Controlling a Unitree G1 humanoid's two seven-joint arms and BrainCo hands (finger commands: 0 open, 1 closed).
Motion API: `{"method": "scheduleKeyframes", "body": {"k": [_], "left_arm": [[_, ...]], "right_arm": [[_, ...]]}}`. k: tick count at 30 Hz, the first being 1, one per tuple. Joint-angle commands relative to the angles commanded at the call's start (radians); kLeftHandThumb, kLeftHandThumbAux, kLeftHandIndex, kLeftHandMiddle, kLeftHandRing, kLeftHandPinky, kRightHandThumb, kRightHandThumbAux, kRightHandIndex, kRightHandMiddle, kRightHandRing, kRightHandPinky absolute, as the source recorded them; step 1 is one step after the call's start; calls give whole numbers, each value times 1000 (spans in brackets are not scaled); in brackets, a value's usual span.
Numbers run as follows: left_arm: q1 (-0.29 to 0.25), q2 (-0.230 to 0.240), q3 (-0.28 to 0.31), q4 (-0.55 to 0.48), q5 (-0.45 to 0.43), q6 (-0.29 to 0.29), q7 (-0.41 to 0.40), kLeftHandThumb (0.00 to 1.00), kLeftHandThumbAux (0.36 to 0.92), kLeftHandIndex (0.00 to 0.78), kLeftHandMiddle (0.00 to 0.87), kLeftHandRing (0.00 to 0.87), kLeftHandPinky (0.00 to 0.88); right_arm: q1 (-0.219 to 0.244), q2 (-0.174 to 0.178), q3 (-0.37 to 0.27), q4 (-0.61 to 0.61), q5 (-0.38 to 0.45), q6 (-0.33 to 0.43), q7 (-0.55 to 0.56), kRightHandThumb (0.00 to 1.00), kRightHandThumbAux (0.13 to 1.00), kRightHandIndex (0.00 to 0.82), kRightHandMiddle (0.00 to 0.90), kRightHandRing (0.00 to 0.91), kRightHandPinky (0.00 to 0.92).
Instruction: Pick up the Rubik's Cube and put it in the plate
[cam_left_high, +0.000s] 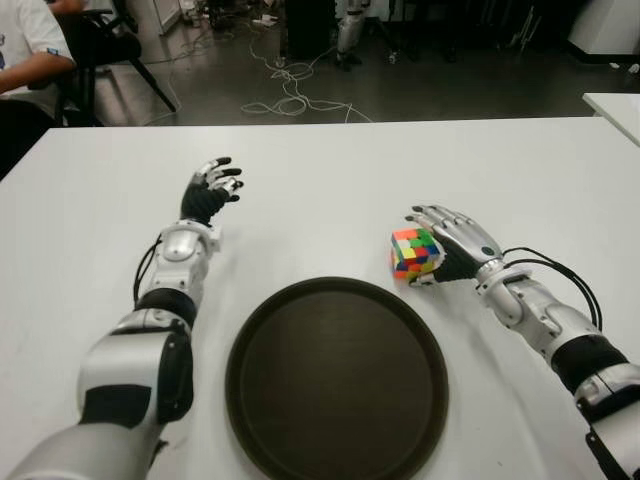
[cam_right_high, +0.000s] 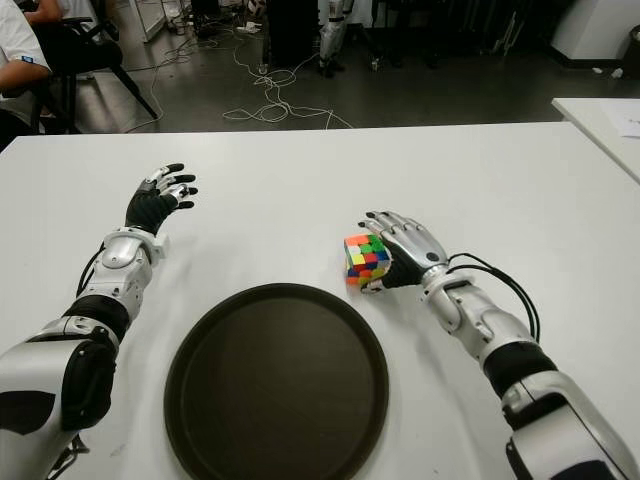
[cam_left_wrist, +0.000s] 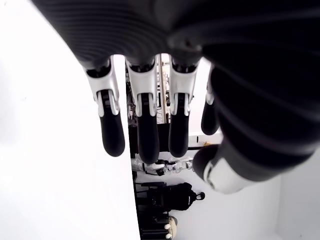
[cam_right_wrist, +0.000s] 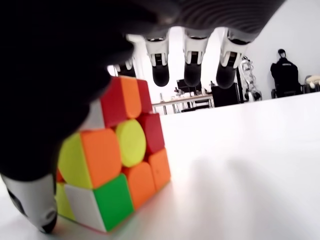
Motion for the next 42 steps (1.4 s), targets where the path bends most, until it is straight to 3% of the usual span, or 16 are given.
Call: {"method": "scheduleKeyframes", "body": {"k": [22,26,27,30,32,33,35,38,42], "left_arm": [[-4,-8,-9,2,13,0,18,440,703,206,295,294,310],[-6,-10,-9,2,12,2,21,437,701,206,298,298,309],[-6,-11,-9,2,12,4,21,438,700,206,298,298,309],[-7,-11,-8,3,11,7,22,442,697,199,293,297,305],[-6,-12,-8,2,11,7,22,441,697,196,291,296,305],[-6,-12,-8,2,11,7,22,441,696,197,290,296,307],[-6,-13,-8,2,11,6,23,441,696,198,290,296,309],[-5,-13,-9,2,12,4,23,450,697,195,283,289,304],[-6,-13,-11,1,14,4,25,458,699,193,285,288,303]], "right_arm": [[-42,25,31,56,-21,-28,-61,0,697,0,10,65,152],[-54,32,38,75,-35,-35,-107,0,712,15,55,108,197],[-56,33,41,84,-44,-53,-160,0,715,20,65,119,211],[-64,34,50,109,-65,-92,-272,236,706,151,259,308,373],[-69,34,55,124,-74,-111,-323,318,697,194,310,355,409],[-71,35,58,132,-78,-120,-349,503,692,273,370,400,442],[-77,36,62,146,-83,-135,-386,663,687,341,423,439,470],[-84,39,64,165,-88,-149,-415,779,681,397,457,469,482],[-93,42,65,186,-91,-163,-449,822,679,420,468,484,489]]}}
